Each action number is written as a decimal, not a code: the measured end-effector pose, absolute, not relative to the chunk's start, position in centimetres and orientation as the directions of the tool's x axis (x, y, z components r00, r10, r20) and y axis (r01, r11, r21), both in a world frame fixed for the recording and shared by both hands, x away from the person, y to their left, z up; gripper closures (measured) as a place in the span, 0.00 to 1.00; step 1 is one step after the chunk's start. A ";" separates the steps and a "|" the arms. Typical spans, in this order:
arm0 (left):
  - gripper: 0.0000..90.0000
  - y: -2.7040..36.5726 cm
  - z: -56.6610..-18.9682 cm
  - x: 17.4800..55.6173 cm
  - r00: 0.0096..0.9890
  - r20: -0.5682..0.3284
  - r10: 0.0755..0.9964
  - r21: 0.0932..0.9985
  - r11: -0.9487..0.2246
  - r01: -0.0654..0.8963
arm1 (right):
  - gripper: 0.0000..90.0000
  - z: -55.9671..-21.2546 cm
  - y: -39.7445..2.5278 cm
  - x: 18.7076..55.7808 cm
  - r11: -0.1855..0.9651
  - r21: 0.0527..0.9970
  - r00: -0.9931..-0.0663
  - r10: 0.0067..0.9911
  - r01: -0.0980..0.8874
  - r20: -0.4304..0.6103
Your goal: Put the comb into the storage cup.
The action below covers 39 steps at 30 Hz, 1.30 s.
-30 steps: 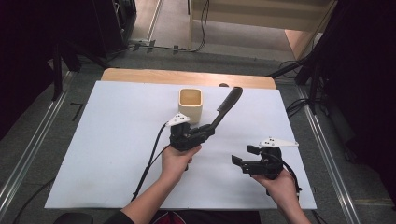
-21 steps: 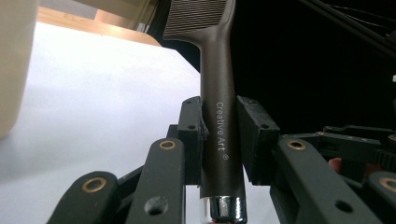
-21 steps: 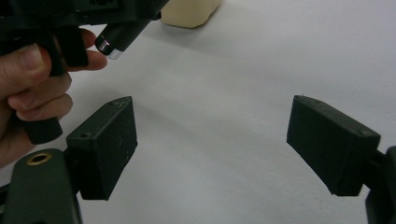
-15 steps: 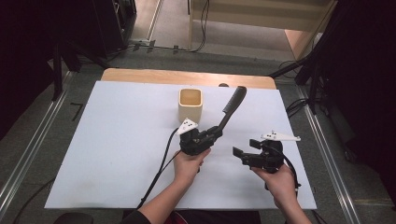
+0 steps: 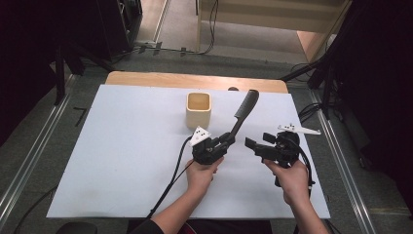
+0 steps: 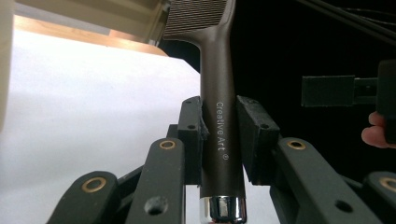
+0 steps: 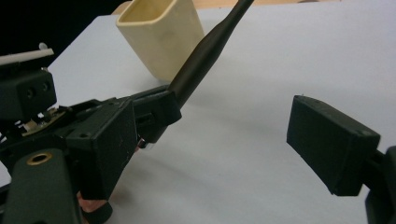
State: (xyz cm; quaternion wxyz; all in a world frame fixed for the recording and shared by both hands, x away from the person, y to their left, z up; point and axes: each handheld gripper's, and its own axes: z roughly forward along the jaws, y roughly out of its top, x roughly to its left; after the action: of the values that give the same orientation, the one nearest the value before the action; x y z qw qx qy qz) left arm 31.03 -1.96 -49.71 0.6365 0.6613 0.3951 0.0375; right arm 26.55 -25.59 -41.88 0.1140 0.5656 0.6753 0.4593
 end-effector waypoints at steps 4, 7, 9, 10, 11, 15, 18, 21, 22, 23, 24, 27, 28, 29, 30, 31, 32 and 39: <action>0.82 -2.1 -49.9 31.1 0.692 -0.446 0.568 0.877 0.125 0.464 | 0.21 -41.6 -25.4 27.2 -0.071 0.754 -0.330 0.869 0.653 0.368; 0.82 -2.2 -50.0 31.1 0.694 -0.437 0.573 0.882 0.119 0.457 | 0.21 -41.4 -25.2 27.7 -0.077 0.755 -0.331 0.866 0.652 0.374; 0.82 -2.3 -50.0 31.0 0.699 -0.427 0.573 0.889 0.123 0.442 | 0.21 -41.5 -25.0 27.9 -0.079 0.748 -0.328 0.865 0.659 0.381; 0.82 -2.3 -50.0 31.0 0.698 -0.426 0.575 0.890 0.128 0.438 | 0.22 -41.6 -25.0 28.1 -0.082 0.744 -0.327 0.862 0.663 0.386; 0.82 -2.4 -50.0 31.0 0.697 -0.430 0.573 0.889 0.134 0.438 | 0.22 -41.8 -24.9 28.3 -0.087 0.740 -0.323 0.861 0.667 0.393; 0.81 -2.4 -49.9 31.0 0.696 -0.431 0.574 0.891 0.151 0.428 | 0.23 -42.0 -24.5 28.8 -0.097 0.733 -0.316 0.858 0.673 0.404; 0.82 -2.4 -49.9 31.0 0.695 -0.435 0.573 0.890 0.160 0.426 | 0.23 -42.0 -24.2 29.2 -0.111 0.728 -0.304 0.859 0.676 0.413; 0.81 -2.6 -50.0 31.0 0.694 -0.432 0.576 0.892 0.163 0.421 | 0.24 -41.9 -24.0 29.4 -0.123 0.739 -0.297 0.862 0.662 0.410; 0.82 -2.6 -50.1 31.0 0.696 -0.429 0.576 0.894 0.160 0.419 | 0.24 -41.9 -23.9 29.5 -0.135 0.739 -0.291 0.861 0.660 0.418; 0.81 -2.7 -50.1 30.9 0.697 -0.429 0.575 0.894 0.160 0.418 | 0.25 -41.9 -23.9 29.6 -0.143 0.739 -0.289 0.858 0.659 0.424; 0.81 -2.7 -50.1 30.9 0.696 -0.427 0.578 0.895 0.159 0.417 | 0.25 -41.8 -23.8 29.7 -0.153 0.735 -0.281 0.857 0.660 0.431; 0.81 -2.8 -50.0 30.8 0.700 -0.424 0.574 0.897 0.160 0.412 | 0.27 -41.8 -23.7 30.1 -0.172 0.724 -0.263 0.856 0.668 0.445; 0.81 -2.8 -50.0 30.8 0.704 -0.426 0.568 0.896 0.159 0.414 | 0.27 -41.8 -23.6 30.2 -0.176 0.722 -0.261 0.854 0.669 0.450; 0.81 -2.9 -49.9 30.8 0.707 -0.419 0.571 0.899 0.149 0.413 | 0.28 -41.8 -23.6 30.3 -0.181 0.723 -0.259 0.853 0.667 0.453; 0.81 -2.9 -49.9 30.7 0.708 -0.416 0.571 0.900 0.144 0.412 | 0.30 -41.9 -23.6 30.4 -0.183 0.726 -0.262 0.852 0.663 0.454; 0.81 -3.0 -49.9 30.7 0.708 -0.418 0.569 0.898 0.142 0.416 | 0.31 -42.0 -23.6 30.5 -0.185 0.727 -0.264 0.850 0.661 0.455; 0.81 -3.0 -49.9 30.7 0.710 -0.413 0.570 0.900 0.138 0.413 | 0.31 -42.0 -23.6 30.6 -0.189 0.723 -0.260 0.848 0.665 0.461; 0.81 -3.2 -49.9 30.5 0.716 -0.399 0.573 0.907 0.131 0.401 | 0.35 -42.2 -23.4 31.0 -0.212 0.725 -0.239 0.853 0.655 0.465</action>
State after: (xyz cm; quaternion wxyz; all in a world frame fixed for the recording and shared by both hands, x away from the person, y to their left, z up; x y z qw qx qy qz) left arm 30.50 -3.23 -49.87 0.6539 0.6560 0.3713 0.0658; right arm 31.04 -23.43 -42.20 0.1019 0.6085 0.6193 0.4856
